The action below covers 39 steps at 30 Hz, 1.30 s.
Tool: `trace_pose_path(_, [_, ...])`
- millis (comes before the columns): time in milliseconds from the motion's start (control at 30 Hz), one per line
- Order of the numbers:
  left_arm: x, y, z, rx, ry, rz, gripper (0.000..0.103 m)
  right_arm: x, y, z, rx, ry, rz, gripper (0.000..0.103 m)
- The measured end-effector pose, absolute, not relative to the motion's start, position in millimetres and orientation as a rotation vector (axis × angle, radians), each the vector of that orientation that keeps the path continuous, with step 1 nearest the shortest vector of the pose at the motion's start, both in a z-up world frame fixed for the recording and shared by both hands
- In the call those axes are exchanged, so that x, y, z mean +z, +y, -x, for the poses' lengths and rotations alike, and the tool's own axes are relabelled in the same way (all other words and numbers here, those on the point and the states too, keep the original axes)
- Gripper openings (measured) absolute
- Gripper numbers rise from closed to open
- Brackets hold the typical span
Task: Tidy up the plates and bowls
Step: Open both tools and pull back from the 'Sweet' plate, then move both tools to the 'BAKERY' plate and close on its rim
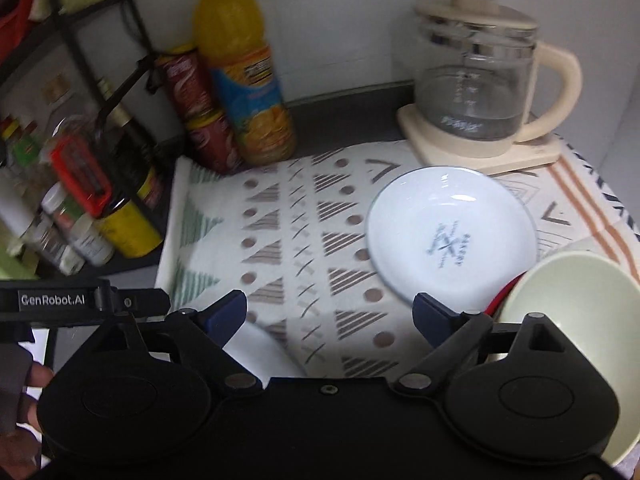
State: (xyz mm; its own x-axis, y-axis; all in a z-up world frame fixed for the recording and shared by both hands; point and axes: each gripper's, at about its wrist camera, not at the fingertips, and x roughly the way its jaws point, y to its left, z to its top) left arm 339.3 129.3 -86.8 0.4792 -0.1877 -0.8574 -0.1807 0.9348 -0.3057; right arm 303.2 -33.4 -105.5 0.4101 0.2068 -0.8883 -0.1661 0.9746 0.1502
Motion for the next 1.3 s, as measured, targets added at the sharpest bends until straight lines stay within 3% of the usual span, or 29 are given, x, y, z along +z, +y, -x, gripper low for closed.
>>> trace_pose_path(300, [-88, 104, -367, -0.051, 1.106, 0.359, 0.078, -95, -66, -320, 0.128, 1.097, -0.073, 0.098])
trace_pose_path(900, [-99, 47, -394, 0.039, 1.106, 0.452, 0.078, -117, -151, -380, 0.064, 1.212, -0.131, 0.098])
trace_pose_path(1233, [-125, 16, -404, 0.084, 1.106, 0.535, 0.075, -138, -180, -412, 0.122, 1.273, -0.109, 0.096])
trace_pose_path(1300, [-131, 10, -407, 0.085, 1.112, 0.571, 0.073, -145, -185, -420, 0.139, 1.303, -0.103, 0.09])
